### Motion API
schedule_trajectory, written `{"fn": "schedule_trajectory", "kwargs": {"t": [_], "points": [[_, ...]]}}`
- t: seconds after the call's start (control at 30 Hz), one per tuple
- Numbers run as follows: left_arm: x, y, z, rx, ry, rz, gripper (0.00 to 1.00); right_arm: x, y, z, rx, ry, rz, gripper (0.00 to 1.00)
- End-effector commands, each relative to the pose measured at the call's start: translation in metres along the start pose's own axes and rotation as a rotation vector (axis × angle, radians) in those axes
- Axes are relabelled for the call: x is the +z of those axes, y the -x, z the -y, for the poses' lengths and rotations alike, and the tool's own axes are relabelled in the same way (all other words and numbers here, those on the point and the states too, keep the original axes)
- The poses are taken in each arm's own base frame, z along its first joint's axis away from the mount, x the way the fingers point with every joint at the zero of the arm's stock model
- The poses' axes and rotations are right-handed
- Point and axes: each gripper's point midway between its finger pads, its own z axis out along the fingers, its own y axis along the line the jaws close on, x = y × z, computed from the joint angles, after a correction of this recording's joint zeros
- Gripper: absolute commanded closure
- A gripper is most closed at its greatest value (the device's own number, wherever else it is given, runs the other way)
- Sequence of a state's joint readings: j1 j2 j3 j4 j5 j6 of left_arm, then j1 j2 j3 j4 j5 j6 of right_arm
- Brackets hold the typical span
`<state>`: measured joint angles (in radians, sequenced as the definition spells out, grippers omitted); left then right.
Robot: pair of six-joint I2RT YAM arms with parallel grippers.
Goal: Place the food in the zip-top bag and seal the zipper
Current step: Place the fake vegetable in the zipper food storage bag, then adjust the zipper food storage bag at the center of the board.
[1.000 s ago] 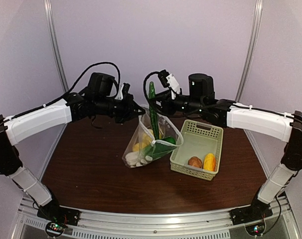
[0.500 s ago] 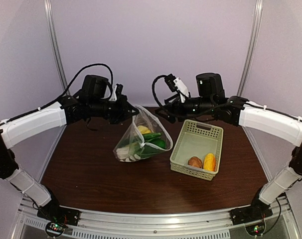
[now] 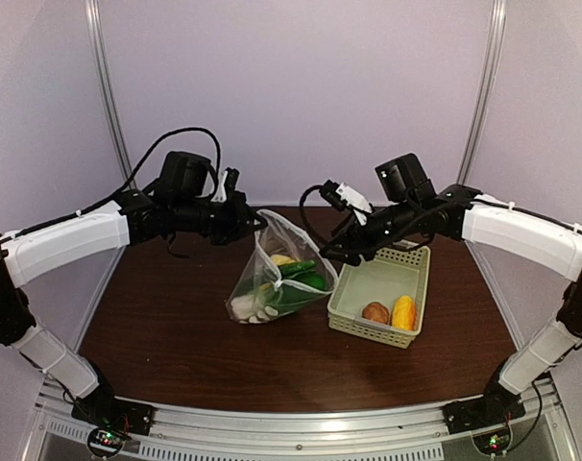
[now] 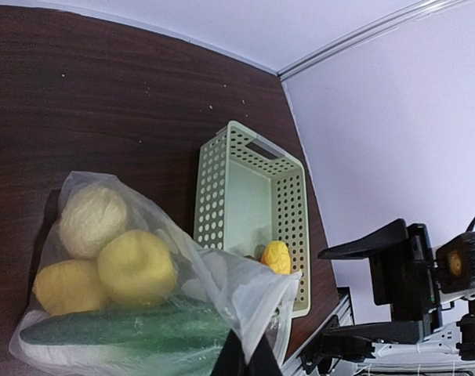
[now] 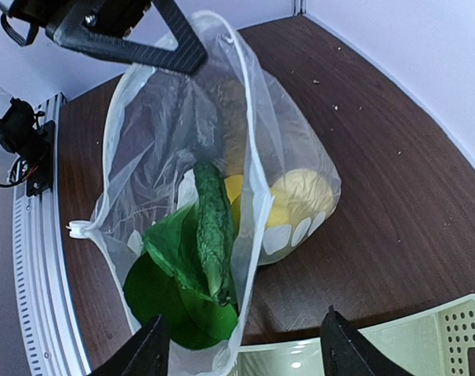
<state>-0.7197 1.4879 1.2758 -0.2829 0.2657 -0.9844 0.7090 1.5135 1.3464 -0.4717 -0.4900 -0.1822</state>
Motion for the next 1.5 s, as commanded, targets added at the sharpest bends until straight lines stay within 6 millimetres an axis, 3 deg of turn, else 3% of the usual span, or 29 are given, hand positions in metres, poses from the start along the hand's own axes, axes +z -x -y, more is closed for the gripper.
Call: {"fn": "schedule_trajectory", "kwargs": {"t": [0.0,0.17,0.4,0.43,0.57,0.63,0.8,0.87,0.97,1.07,1.13,1.2,1.3,1.37,1.47], "points": [[-0.005,0.013,0.01,0.055,-0.04,0.053,1.0,0.019,-0.049,-0.011,0.068,0.085,-0.159,0.35],[-0.003,0.012,0.007,0.065,-0.031,0.047,1.0,0.037,-0.081,-0.013,0.157,0.113,-0.252,0.42],[-0.004,0.01,0.005,0.067,-0.023,0.045,1.0,0.055,-0.096,-0.002,0.228,0.078,-0.296,0.52],[-0.003,0.01,0.004,0.069,-0.021,0.044,1.0,0.058,-0.097,-0.001,0.243,0.082,-0.301,0.55],[-0.005,0.009,0.003,0.069,-0.019,0.043,1.0,0.065,-0.093,-0.003,0.291,0.127,-0.302,0.89],[-0.006,0.008,0.002,0.078,-0.01,0.041,1.0,0.063,-0.086,-0.005,0.299,0.146,-0.299,1.0],[-0.01,0.002,-0.001,0.172,0.017,0.004,1.0,0.041,-0.027,-0.009,0.324,0.247,-0.21,1.0],[-0.003,-0.01,-0.008,0.238,0.024,-0.057,1.0,0.032,0.002,-0.009,0.339,0.274,-0.14,1.0],[0.012,-0.031,-0.027,0.248,0.066,-0.181,1.0,0.033,0.025,-0.006,0.34,0.289,-0.089,1.0],[-0.003,-0.021,0.005,0.281,-0.007,-0.147,1.0,0.023,0.049,-0.007,0.26,0.301,-0.062,1.0],[-0.028,0.007,0.017,0.304,0.021,0.005,1.0,0.03,0.045,0.009,0.244,0.194,-0.064,1.0],[-0.058,0.033,0.026,0.335,0.07,0.143,1.0,0.031,0.045,0.011,0.243,0.215,-0.087,1.0],[-0.088,0.052,0.036,0.381,0.098,0.253,1.0,0.021,0.061,0.016,0.241,0.198,-0.037,1.0],[-0.082,0.048,0.029,0.386,0.114,0.233,1.0,0.02,0.063,0.018,0.234,0.186,-0.021,1.0],[-0.058,0.031,0.024,0.368,0.082,0.128,1.0,0.022,0.066,0.015,0.238,0.217,-0.028,1.0]]}}
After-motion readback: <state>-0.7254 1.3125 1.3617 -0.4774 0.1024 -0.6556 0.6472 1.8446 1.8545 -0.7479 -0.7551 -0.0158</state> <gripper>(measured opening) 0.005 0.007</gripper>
